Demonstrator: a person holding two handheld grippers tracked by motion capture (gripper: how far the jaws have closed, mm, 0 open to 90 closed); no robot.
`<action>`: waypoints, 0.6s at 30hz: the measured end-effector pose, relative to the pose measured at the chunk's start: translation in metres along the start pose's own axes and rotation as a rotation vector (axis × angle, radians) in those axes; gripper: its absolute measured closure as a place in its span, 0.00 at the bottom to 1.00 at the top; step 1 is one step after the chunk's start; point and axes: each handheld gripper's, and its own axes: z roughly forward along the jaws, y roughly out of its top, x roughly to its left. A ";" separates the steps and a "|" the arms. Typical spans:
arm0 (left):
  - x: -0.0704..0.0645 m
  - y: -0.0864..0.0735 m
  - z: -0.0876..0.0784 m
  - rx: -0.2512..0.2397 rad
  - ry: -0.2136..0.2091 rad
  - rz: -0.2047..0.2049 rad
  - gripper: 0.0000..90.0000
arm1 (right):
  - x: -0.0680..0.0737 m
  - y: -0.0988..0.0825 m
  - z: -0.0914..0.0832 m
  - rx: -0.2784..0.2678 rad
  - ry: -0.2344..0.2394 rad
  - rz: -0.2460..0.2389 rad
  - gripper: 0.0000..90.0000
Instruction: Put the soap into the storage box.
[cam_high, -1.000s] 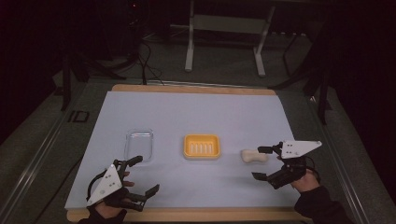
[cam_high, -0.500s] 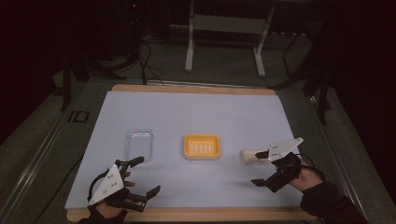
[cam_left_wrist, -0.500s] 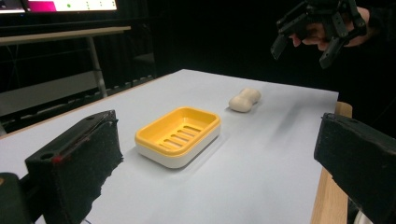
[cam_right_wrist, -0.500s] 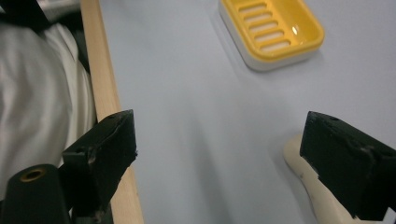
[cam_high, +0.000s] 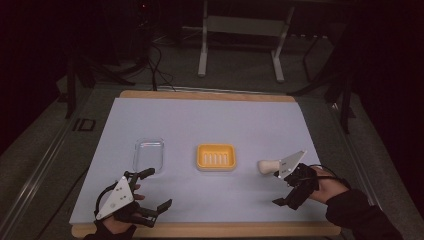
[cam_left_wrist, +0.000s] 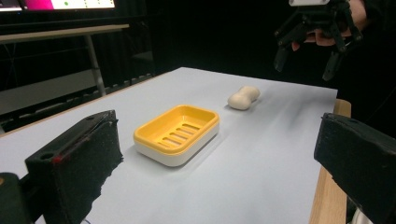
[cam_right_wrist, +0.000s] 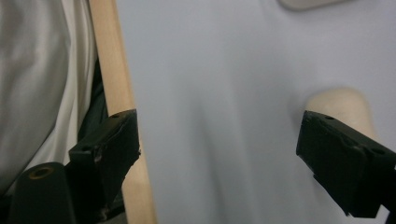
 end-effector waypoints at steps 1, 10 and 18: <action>0.000 0.000 0.000 0.002 0.000 0.000 0.01 | -0.001 0.000 0.001 0.014 0.011 0.004 0.14; 0.000 0.000 0.001 0.009 -0.001 0.001 0.01 | -0.006 0.003 0.003 0.104 0.070 0.034 0.14; 0.000 -0.001 0.001 0.012 -0.004 -0.001 0.01 | -0.010 0.007 0.006 0.196 0.067 0.037 0.14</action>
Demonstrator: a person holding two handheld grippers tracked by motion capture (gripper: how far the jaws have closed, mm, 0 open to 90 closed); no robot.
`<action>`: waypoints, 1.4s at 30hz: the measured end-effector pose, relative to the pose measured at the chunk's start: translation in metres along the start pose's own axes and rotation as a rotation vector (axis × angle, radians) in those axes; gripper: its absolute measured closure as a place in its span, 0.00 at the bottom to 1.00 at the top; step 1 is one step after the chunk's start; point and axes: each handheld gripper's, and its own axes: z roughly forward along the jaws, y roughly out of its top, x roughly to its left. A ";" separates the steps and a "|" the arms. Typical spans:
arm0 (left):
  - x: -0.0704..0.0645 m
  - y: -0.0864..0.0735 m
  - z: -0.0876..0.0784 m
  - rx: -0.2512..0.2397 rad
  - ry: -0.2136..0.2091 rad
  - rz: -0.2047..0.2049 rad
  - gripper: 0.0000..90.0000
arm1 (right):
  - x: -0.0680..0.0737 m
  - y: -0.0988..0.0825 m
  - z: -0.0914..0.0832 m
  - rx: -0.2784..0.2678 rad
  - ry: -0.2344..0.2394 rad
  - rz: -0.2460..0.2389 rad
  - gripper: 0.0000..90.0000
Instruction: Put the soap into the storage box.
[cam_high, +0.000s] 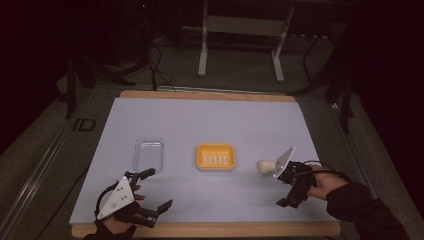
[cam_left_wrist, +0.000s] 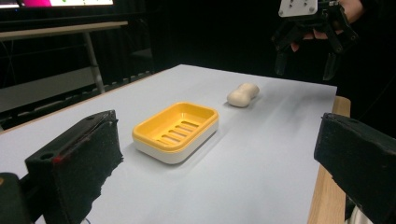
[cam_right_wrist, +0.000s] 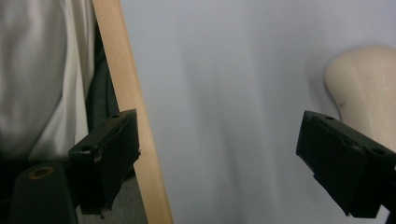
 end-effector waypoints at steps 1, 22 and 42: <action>0.000 0.000 0.000 0.001 0.000 0.001 0.01 | 0.000 0.000 0.000 0.018 0.006 -0.003 0.14; -0.001 0.000 0.001 0.015 -0.009 0.004 0.01 | -0.017 -0.003 0.006 0.210 -0.050 -0.035 0.16; -0.001 -0.002 0.001 0.016 -0.018 0.002 0.01 | -0.042 0.006 0.004 0.159 -0.084 -0.158 0.20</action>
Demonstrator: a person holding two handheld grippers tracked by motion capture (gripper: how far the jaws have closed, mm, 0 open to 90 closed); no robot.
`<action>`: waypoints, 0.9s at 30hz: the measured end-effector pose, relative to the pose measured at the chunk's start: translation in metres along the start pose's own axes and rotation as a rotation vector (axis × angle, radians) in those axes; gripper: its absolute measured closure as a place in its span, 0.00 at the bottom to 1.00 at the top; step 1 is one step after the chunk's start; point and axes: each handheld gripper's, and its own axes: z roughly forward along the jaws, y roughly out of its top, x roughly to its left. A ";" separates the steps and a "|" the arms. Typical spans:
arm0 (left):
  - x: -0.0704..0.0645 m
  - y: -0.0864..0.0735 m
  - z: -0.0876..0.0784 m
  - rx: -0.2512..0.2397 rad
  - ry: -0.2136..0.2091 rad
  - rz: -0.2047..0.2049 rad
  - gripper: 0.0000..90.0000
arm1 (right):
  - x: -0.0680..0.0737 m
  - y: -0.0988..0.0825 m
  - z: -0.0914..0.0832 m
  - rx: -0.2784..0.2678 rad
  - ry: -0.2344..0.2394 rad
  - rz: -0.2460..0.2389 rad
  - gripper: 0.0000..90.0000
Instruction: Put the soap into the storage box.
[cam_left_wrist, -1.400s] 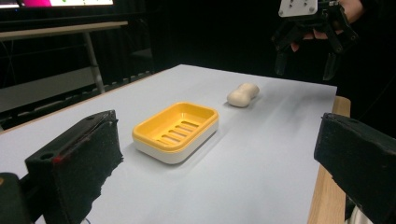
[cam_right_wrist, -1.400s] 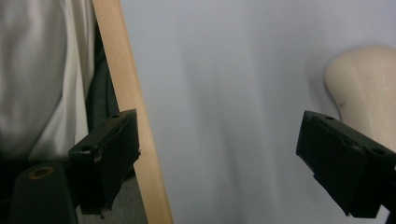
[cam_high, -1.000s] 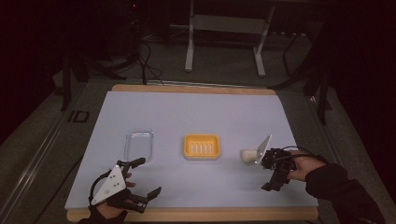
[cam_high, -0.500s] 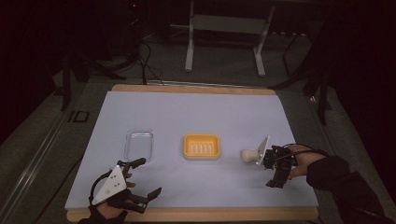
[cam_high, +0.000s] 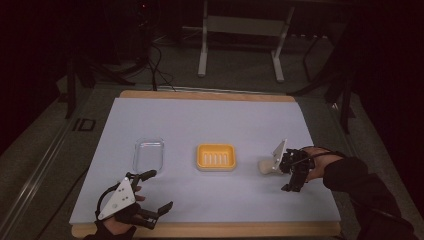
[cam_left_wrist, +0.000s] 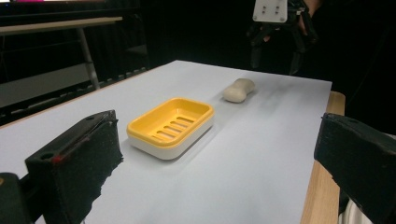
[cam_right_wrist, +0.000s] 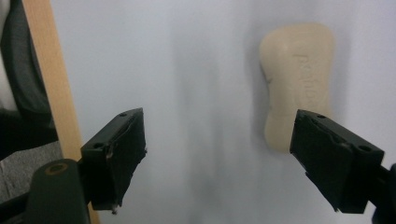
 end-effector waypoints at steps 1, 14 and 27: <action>0.000 0.000 0.000 0.000 -0.001 0.001 0.01 | -0.002 0.000 0.000 -0.006 -0.001 0.000 0.20; -0.001 -0.001 -0.003 -0.001 0.003 -0.003 0.01 | -0.026 0.003 0.001 -0.103 -0.045 -0.049 0.26; -0.002 -0.003 -0.006 -0.001 0.006 0.002 0.01 | -0.041 0.009 0.007 -0.149 -0.058 -0.071 0.28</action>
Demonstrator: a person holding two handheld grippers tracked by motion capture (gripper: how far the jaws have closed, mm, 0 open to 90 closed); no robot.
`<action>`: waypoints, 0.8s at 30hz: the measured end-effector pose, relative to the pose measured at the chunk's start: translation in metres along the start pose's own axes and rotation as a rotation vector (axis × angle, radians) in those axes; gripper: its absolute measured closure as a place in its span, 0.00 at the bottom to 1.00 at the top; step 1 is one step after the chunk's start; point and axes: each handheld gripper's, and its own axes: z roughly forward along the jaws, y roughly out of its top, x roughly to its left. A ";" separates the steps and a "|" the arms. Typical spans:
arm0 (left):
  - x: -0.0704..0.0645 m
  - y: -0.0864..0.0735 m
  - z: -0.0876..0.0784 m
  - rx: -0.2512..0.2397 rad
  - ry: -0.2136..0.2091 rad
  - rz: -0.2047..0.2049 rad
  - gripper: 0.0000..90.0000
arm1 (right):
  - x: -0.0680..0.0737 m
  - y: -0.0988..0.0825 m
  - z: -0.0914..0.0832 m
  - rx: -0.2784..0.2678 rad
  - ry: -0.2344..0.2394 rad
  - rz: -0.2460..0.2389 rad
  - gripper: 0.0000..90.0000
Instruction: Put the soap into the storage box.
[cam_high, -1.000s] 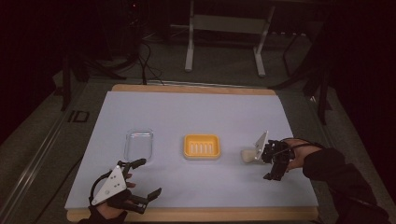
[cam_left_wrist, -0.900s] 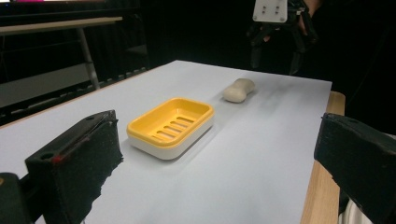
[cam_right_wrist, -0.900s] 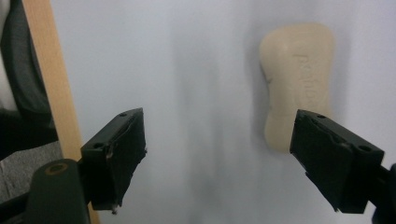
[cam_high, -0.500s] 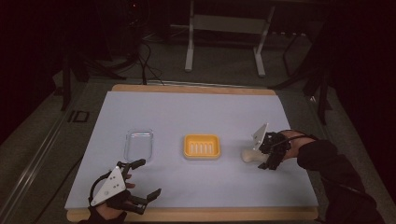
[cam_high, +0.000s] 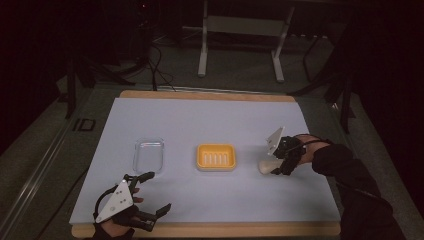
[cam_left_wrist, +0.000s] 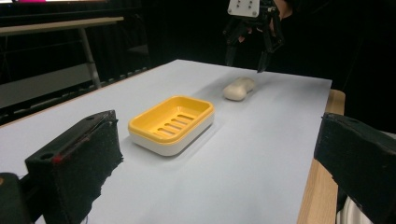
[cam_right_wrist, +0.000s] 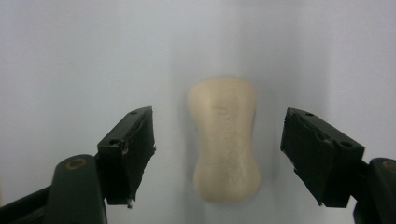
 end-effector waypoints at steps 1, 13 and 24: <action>0.000 0.000 0.000 0.000 0.000 0.000 0.01 | -0.001 0.000 0.002 0.001 -0.002 0.000 0.30; 0.000 -0.001 -0.001 0.003 0.002 0.000 0.01 | -0.007 -0.006 0.025 0.054 0.006 -0.006 0.31; 0.000 -0.001 -0.002 0.005 0.010 0.001 0.01 | -0.013 -0.015 0.046 0.102 0.037 0.012 0.38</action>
